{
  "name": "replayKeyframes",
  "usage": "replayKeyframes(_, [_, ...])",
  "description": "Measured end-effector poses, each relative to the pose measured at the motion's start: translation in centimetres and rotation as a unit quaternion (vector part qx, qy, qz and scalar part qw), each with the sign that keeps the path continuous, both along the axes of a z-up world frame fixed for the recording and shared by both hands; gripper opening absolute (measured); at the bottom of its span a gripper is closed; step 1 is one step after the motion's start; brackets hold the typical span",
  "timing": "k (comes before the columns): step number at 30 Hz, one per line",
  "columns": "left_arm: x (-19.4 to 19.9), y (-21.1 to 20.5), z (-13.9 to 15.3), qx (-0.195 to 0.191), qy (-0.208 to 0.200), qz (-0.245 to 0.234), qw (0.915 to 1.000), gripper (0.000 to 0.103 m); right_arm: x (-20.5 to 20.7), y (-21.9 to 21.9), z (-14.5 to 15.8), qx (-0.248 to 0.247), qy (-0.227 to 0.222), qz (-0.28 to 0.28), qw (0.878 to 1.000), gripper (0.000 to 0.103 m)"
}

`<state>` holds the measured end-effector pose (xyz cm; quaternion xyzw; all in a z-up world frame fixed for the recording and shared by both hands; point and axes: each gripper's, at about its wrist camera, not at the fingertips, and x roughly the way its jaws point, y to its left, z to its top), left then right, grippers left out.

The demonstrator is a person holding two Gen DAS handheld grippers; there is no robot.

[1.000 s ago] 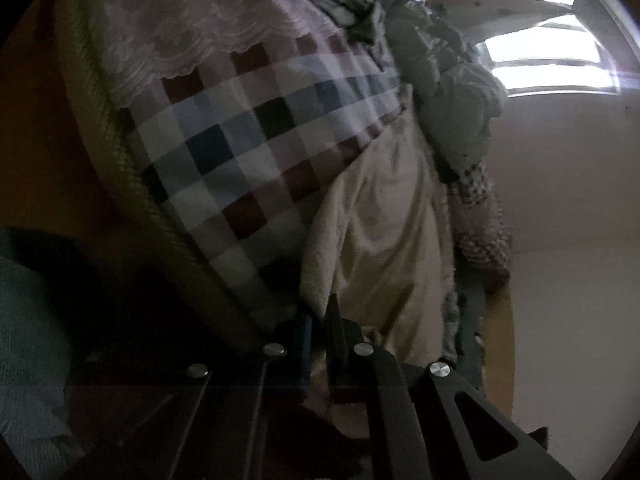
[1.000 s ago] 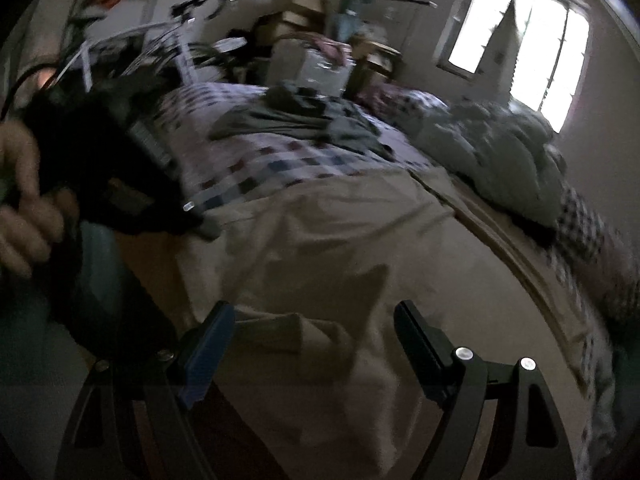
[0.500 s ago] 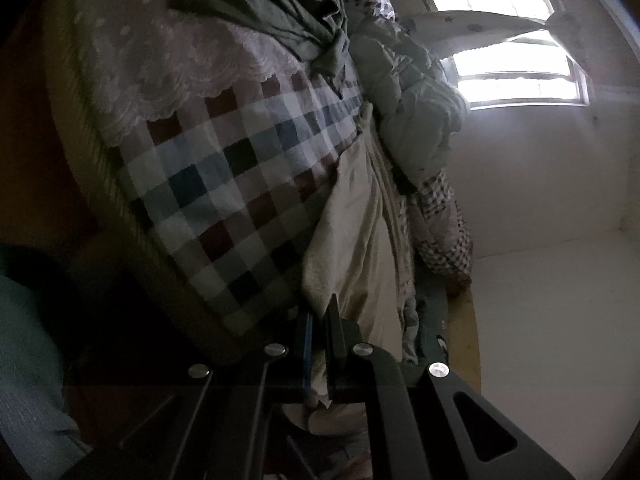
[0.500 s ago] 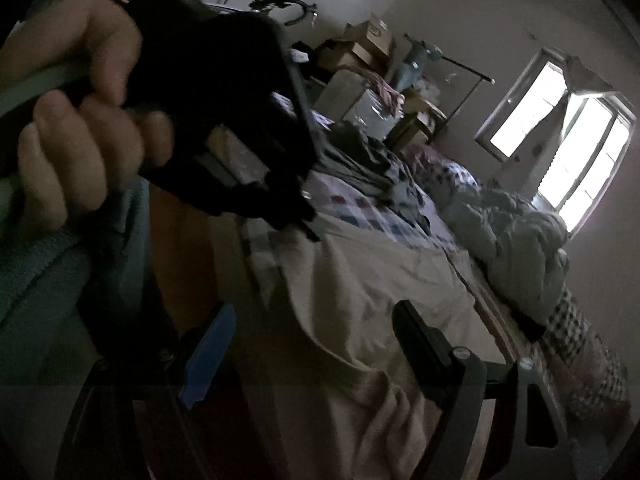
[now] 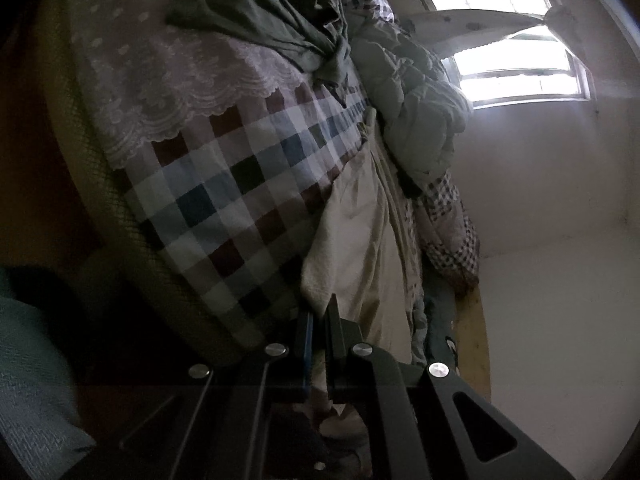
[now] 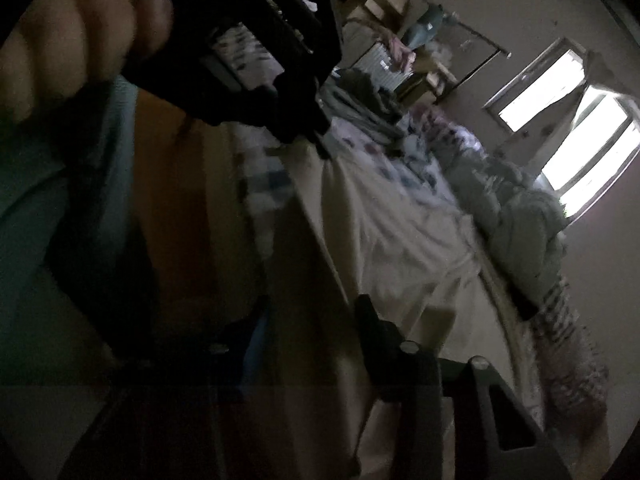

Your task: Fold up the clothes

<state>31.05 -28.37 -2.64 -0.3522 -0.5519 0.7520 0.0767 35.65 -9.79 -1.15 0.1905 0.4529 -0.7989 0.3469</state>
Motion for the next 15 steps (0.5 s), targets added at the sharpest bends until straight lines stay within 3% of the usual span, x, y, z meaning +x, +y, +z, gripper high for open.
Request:
replayKeyframes(4, [0.1, 0.0, -0.2, 0.002, 0.001, 0.001, 1.0000, 0.003, -0.8, 1.5, 0.8, -0.008, 0.016, -0.038, 0.999, 0.042])
replayKeyframes(11, [0.3, -0.2, -0.3, 0.010, 0.001, 0.008, 0.9999, 0.003, -3.7, 2.4, -0.8, 0.028, 0.043, -0.100, 0.994, 0.039])
replayKeyframes(15, [0.2, -0.1, -0.2, 0.011, 0.001, 0.009, 0.9999, 0.003, -4.2, 3.2, -1.3, 0.043, 0.042, -0.128, 0.990, 0.027])
